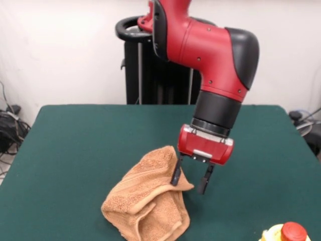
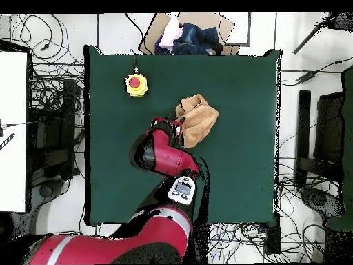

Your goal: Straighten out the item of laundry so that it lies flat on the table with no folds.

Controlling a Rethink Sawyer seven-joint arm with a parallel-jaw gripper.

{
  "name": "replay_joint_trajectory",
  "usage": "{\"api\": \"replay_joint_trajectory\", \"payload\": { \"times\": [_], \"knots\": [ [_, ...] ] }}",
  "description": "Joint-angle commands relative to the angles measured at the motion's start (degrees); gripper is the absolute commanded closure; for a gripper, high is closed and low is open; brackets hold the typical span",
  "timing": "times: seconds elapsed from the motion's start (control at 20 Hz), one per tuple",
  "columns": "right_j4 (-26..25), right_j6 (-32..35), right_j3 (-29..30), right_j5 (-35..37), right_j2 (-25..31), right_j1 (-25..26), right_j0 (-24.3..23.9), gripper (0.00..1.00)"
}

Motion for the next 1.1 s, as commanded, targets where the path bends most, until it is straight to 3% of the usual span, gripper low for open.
{"api": "replay_joint_trajectory", "payload": {
  "times": [0.05, 0.7, 1.1],
  "knots": [
    [-0.4, 12.8, 0.3, -1.1, 3.5, -1.4, -3.0, 0.0],
    [-4.6, 11.1, 1.4, 2.0, 5.5, -5.1, -7.6, 0.0],
    [-9.0, 9.9, 3.0, 5.4, 10.0, -8.6, -12.9, 0.0]
  ]
}}
